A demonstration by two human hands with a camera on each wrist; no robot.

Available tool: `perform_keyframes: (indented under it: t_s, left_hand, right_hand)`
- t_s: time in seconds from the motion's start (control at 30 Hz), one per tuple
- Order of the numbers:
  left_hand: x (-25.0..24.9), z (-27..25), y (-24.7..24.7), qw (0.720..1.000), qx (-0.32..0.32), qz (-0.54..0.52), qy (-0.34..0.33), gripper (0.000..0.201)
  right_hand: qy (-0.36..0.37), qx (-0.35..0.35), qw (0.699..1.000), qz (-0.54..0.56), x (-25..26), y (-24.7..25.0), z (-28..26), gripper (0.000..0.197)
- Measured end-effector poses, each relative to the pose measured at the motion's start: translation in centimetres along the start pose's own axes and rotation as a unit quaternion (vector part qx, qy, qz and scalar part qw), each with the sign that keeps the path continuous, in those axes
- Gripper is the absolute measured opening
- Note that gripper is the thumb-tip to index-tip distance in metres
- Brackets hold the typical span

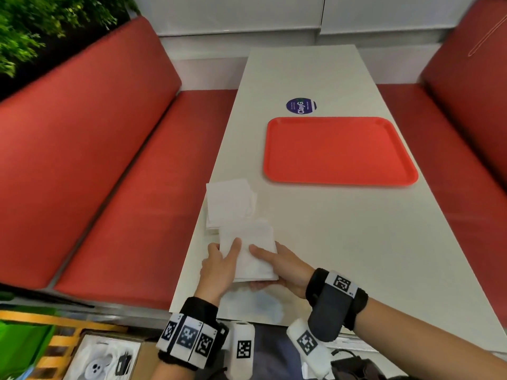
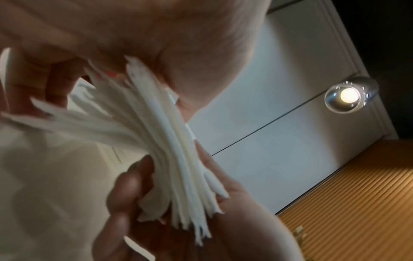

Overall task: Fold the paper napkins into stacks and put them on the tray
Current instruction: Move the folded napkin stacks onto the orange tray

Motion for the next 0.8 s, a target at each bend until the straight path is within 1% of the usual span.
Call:
perform_keyframes:
  t_s: [0.1,0.17,0.2,0.3,0.33,0.4,0.43,0.5,0.57,0.6,0.67,0.7,0.73,0.8]
  left_hand:
    - [-1.4,-1.3,-1.0,0.994,0.042,-0.102,0.006,0.044]
    - [-2.0,-1.6,-1.7,0.989,0.057,-0.135,-0.01,0.044]
    - [-2.2,-1.5,-2.1,0.988,0.062,-0.14,-0.031,0.048]
    - [-3.5,-1.7,-3.6,0.983,0.08,-0.137,-0.094,0.073]
    - [-4.1,-1.7,-4.2,0.981,0.086,-0.138,-0.109,0.073]
    - [-5.4,-1.5,-5.8,0.974,0.109,-0.145,-0.133,0.056]
    - [-6.1,-1.5,-6.7,0.971,0.125,-0.15,-0.138,0.048]
    - [-8.3,-1.3,-8.3,0.967,0.142,-0.162,-0.138,0.042]
    - [-11.2,0.3,-9.7,0.964,0.148,-0.161,-0.15,0.041]
    - [-13.0,1.4,-10.3,0.964,0.15,-0.155,-0.155,0.044]
    - [-16.2,5.0,-11.7,0.971,0.145,-0.133,-0.136,0.055]
    - [-17.7,7.0,-12.3,0.975,0.138,-0.129,-0.115,0.055]
    - [-19.2,8.9,-12.9,0.98,0.127,-0.125,-0.092,0.05]
    - [-21.7,12.1,-14.0,0.988,0.102,-0.089,-0.068,0.041]
  right_hand:
    - [0.026,0.009,0.999,-0.023,0.7,0.9,-0.7,0.042]
    - [0.052,0.0,0.998,-0.044,1.1,2.0,-1.3,0.041]
    - [0.067,-0.016,0.996,-0.056,1.3,2.8,-1.6,0.044]
    - [0.11,-0.09,0.986,-0.089,2.1,6.0,-2.5,0.054]
    - [0.12,-0.106,0.982,-0.095,2.4,6.9,-2.7,0.057]
    - [0.131,-0.123,0.979,-0.092,3.0,8.4,-3.2,0.059]
    - [0.137,-0.127,0.978,-0.089,3.5,9.0,-3.4,0.06]
    - [0.149,-0.143,0.975,-0.085,5.2,10.2,-3.5,0.06]
    - [0.162,-0.161,0.969,-0.089,7.5,12.1,-2.8,0.061]
    - [0.162,-0.176,0.967,-0.089,8.9,13.2,-2.1,0.059]
    - [0.142,-0.235,0.957,-0.098,11.9,16.3,0.2,0.053]
    - [0.131,-0.27,0.947,-0.118,13.5,17.8,1.6,0.05]
    - [0.123,-0.294,0.937,-0.143,15.1,19.3,3.2,0.049]
    - [0.092,-0.314,0.919,-0.219,17.5,21.6,6.5,0.05]
Point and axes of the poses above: each hand's wrist, its own z-axis towards the middle knuckle, its own y-axis out of the back of the hand, x = y × z, the point moved 4 cm from there along z, towards the middle knuckle, and after that the axes turned 6 degrees about -z, right-handed, at the moved point
